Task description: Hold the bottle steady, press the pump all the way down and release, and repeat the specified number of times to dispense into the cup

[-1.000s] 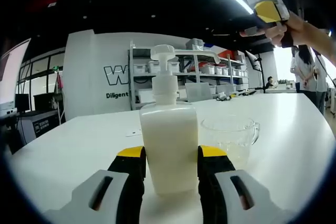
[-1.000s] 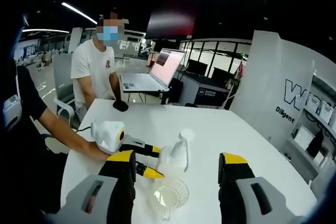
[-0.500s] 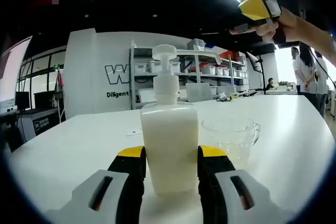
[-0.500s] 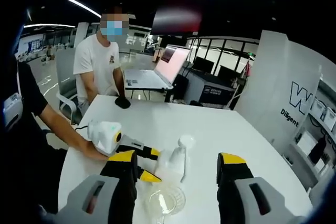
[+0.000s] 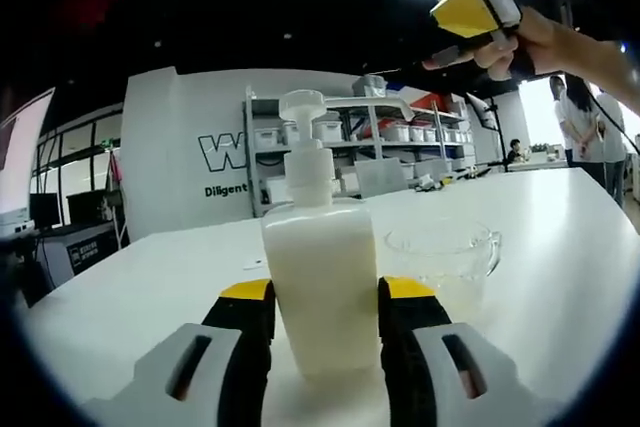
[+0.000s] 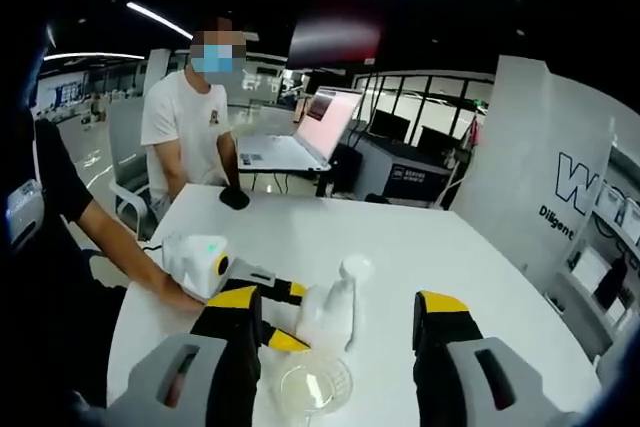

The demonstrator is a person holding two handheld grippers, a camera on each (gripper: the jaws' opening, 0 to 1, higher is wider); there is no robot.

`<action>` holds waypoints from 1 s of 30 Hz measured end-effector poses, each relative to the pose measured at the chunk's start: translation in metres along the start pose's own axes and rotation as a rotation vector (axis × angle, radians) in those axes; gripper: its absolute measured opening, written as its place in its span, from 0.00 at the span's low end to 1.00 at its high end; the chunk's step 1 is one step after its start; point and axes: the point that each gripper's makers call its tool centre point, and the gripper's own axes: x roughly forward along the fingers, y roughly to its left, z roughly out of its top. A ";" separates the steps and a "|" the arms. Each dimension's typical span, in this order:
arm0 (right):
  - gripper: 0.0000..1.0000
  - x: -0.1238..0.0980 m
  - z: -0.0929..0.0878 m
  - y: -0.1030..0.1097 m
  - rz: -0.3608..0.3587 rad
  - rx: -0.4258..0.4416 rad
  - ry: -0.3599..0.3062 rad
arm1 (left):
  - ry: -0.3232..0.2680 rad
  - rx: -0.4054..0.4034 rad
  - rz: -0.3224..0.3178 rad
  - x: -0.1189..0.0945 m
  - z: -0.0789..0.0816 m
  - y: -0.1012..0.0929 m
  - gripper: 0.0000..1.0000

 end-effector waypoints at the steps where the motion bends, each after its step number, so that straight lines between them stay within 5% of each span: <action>1: 0.60 0.001 -0.001 0.000 0.002 0.002 -0.001 | -0.003 0.007 0.000 0.001 0.000 0.000 0.41; 10: 0.60 0.003 -0.001 -0.003 -0.001 0.012 -0.010 | -0.024 0.011 0.001 0.008 0.001 0.004 0.43; 23: 0.60 0.012 -0.002 -0.010 0.008 0.025 -0.016 | -0.021 -0.147 -0.024 0.011 -0.006 0.012 0.46; 30: 0.60 0.015 0.001 -0.014 0.013 0.015 -0.007 | -0.015 -0.141 -0.043 0.012 -0.005 0.008 0.43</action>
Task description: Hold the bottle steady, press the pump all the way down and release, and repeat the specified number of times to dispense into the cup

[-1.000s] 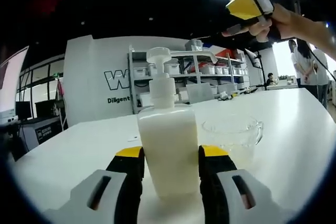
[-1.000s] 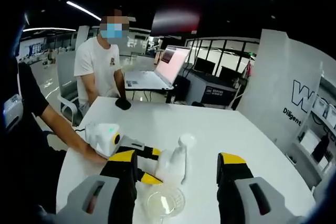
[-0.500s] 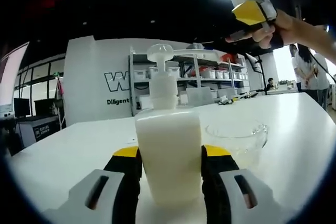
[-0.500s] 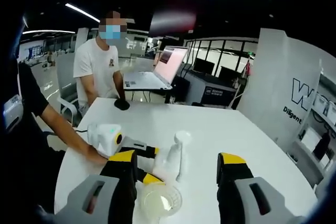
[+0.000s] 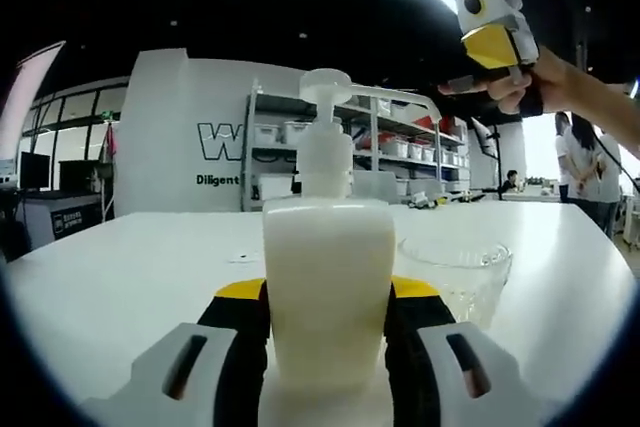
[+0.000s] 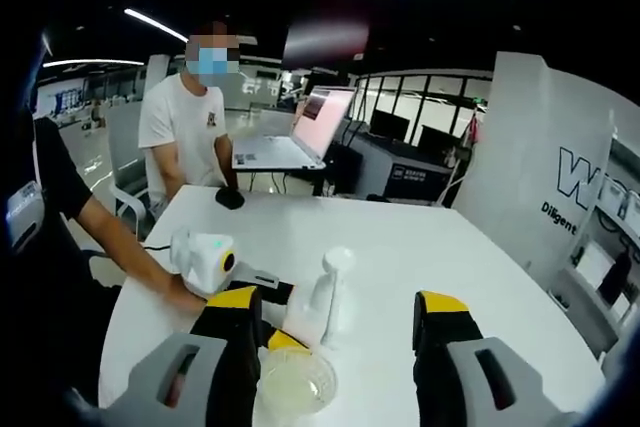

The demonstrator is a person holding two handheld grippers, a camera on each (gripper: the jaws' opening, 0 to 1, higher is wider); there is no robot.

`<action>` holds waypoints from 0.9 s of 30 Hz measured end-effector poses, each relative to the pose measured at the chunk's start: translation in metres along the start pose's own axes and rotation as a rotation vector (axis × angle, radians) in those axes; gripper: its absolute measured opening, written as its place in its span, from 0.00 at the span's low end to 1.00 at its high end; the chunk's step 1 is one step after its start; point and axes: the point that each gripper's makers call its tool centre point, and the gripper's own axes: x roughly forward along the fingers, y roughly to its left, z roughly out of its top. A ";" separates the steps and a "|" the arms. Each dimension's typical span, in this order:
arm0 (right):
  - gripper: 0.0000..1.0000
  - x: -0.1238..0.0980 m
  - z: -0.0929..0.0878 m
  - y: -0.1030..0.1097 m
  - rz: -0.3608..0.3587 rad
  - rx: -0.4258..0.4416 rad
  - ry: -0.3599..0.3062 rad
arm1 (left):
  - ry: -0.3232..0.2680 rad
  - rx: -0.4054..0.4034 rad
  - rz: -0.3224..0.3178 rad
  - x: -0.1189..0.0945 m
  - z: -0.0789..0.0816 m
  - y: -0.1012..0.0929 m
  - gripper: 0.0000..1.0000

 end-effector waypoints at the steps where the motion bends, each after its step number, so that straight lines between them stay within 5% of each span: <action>1: 0.60 0.001 0.000 -0.001 0.001 -0.002 0.002 | 0.004 0.000 0.003 0.000 0.000 -0.001 0.43; 16: 0.59 -0.002 0.002 -0.007 0.012 -0.029 0.044 | 0.025 0.006 -0.007 0.005 -0.001 -0.002 0.42; 27: 0.61 -0.012 -0.009 -0.001 0.074 -0.065 0.168 | 0.021 0.004 -0.012 0.004 -0.004 -0.007 0.42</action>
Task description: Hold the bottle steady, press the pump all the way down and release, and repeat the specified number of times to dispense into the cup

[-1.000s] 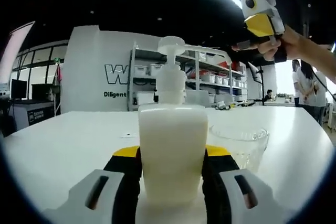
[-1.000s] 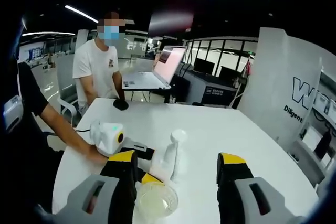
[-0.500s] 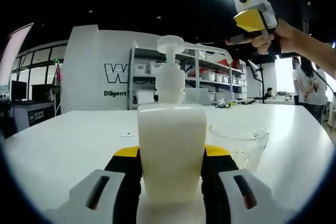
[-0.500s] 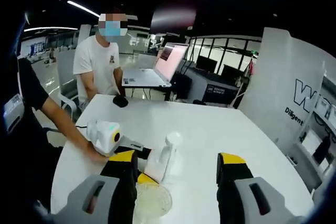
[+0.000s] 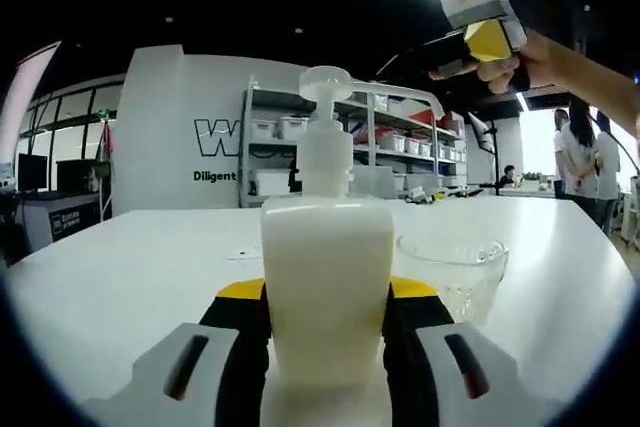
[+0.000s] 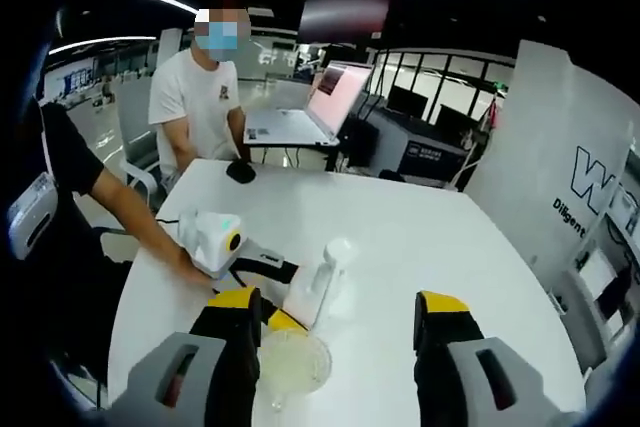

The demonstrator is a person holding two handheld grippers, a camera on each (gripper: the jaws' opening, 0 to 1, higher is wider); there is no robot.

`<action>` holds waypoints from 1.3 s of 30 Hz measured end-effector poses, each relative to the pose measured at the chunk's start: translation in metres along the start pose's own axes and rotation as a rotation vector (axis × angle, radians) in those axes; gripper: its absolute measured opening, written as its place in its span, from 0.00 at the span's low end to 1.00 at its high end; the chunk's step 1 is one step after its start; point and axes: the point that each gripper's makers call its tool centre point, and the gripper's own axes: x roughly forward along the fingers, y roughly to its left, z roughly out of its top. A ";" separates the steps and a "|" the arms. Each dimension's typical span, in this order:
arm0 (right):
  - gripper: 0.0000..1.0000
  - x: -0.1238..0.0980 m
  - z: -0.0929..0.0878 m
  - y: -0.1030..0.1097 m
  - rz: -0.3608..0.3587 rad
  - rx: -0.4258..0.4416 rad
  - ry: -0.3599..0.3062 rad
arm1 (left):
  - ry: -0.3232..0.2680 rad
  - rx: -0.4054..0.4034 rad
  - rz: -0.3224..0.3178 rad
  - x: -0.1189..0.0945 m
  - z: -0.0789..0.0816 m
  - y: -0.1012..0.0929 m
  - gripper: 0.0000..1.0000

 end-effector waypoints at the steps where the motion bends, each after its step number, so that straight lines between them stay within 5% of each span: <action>1: 0.61 0.000 -0.002 0.001 0.008 -0.001 0.018 | -0.002 0.001 0.000 0.000 0.000 0.000 0.42; 32: 0.66 -0.009 -0.033 0.022 0.200 -0.117 0.333 | -0.021 -0.005 -0.031 0.003 0.001 0.000 0.42; 39: 0.74 -0.011 -0.032 0.033 0.241 0.091 0.343 | -0.020 -0.005 -0.032 0.003 0.001 0.000 0.42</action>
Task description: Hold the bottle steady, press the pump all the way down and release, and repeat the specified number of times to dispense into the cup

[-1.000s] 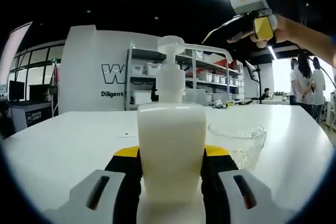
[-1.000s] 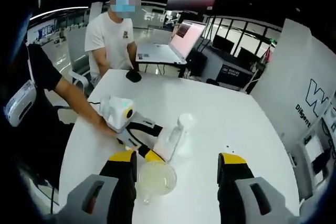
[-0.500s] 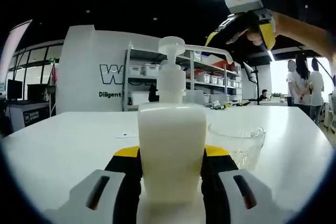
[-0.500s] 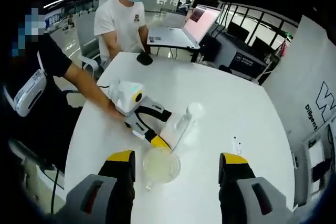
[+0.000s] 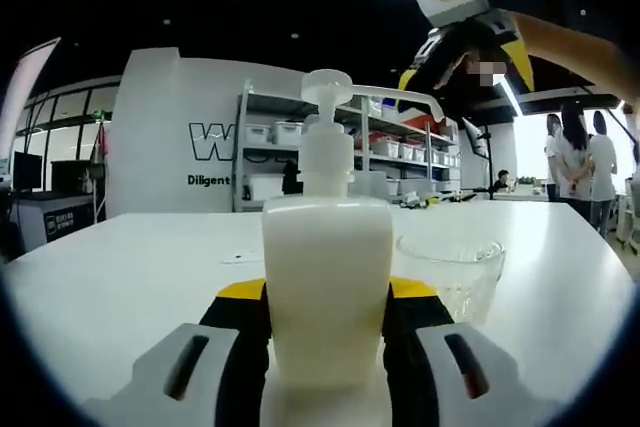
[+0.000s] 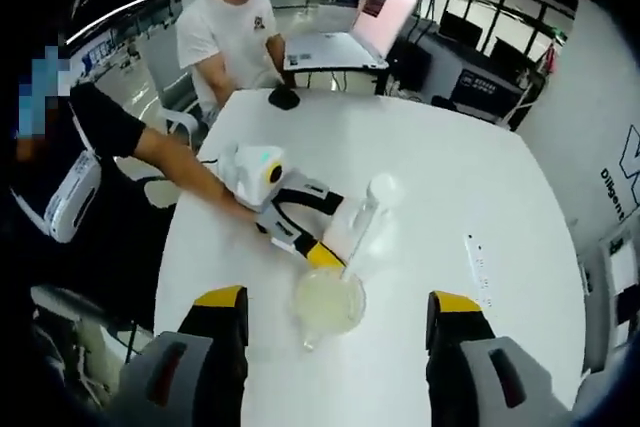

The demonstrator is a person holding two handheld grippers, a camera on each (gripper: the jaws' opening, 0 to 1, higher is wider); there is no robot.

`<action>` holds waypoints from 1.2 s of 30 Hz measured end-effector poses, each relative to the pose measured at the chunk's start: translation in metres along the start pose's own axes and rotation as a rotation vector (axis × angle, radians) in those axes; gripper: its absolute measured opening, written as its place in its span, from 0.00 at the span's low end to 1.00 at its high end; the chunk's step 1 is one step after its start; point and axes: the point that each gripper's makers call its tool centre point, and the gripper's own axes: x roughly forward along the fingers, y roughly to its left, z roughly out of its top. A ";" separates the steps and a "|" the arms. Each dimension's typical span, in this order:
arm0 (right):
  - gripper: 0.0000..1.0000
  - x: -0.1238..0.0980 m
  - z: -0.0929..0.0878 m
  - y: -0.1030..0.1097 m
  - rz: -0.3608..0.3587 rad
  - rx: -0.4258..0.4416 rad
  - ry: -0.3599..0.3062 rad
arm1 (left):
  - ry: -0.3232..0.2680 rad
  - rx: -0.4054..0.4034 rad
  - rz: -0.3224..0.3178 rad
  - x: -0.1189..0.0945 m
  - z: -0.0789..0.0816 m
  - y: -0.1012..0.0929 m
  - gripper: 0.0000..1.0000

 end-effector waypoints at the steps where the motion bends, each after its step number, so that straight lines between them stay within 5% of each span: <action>1: 0.76 0.000 0.001 0.001 0.003 0.025 -0.008 | 0.000 0.000 -0.001 0.000 0.000 0.000 0.42; 17: 0.99 0.006 0.001 0.010 0.024 0.136 0.026 | 0.008 0.000 0.004 -0.001 -0.001 0.001 0.41; 36: 0.91 0.011 -0.006 0.013 0.019 0.139 0.059 | -0.014 0.014 -0.003 -0.001 0.001 0.002 0.47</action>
